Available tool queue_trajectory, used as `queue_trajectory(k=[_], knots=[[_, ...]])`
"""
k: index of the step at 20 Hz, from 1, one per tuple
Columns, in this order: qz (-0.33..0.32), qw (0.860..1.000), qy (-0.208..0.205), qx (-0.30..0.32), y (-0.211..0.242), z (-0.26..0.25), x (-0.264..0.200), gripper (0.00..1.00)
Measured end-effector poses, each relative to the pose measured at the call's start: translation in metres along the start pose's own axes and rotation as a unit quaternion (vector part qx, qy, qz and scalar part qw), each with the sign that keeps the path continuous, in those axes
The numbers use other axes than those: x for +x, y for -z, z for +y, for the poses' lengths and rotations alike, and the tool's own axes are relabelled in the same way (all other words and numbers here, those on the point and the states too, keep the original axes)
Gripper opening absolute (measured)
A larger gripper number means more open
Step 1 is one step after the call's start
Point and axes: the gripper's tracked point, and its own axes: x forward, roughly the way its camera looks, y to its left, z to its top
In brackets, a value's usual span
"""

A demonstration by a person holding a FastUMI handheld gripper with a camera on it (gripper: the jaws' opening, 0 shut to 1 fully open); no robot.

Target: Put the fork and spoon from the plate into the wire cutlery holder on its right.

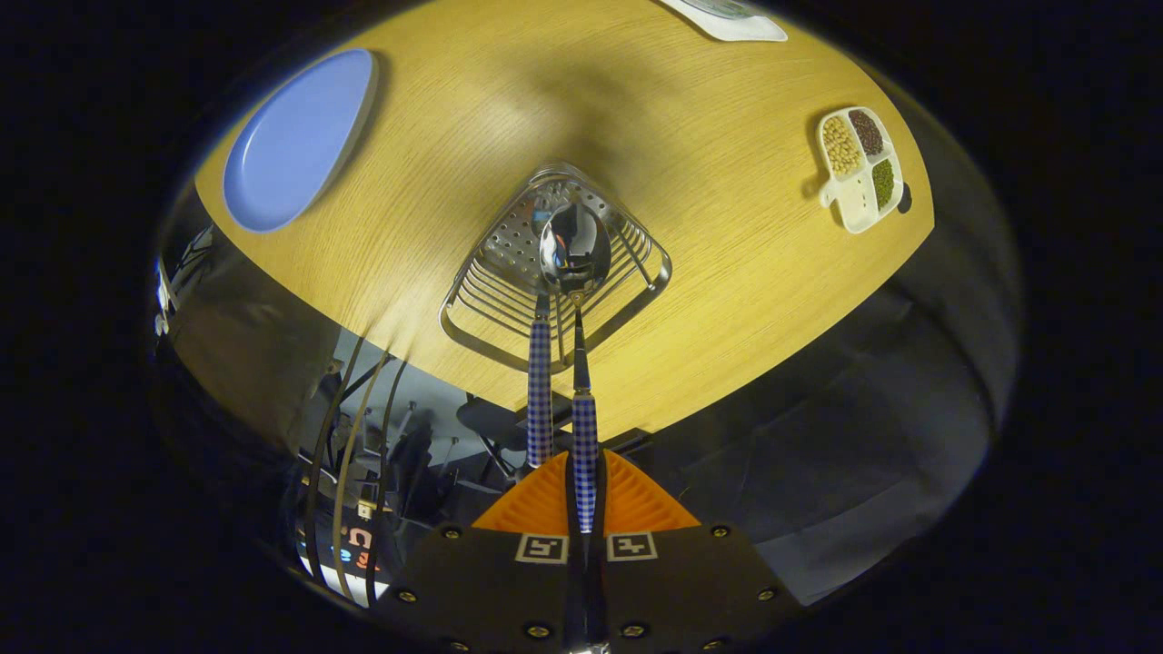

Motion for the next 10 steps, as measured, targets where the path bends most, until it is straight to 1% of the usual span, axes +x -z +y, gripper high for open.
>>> queue_trajectory(k=[5,6,10], knots=[[0.004,1.000,0.001,0.005,-0.0072,-0.0030,0.0035,0.02],[0.001,1.000,-0.001,0.009,-0.0091,-0.0027,0.0014,0.07],[-0.019,1.000,-0.011,0.021,-0.0132,-0.0006,0.0056,0.09]])
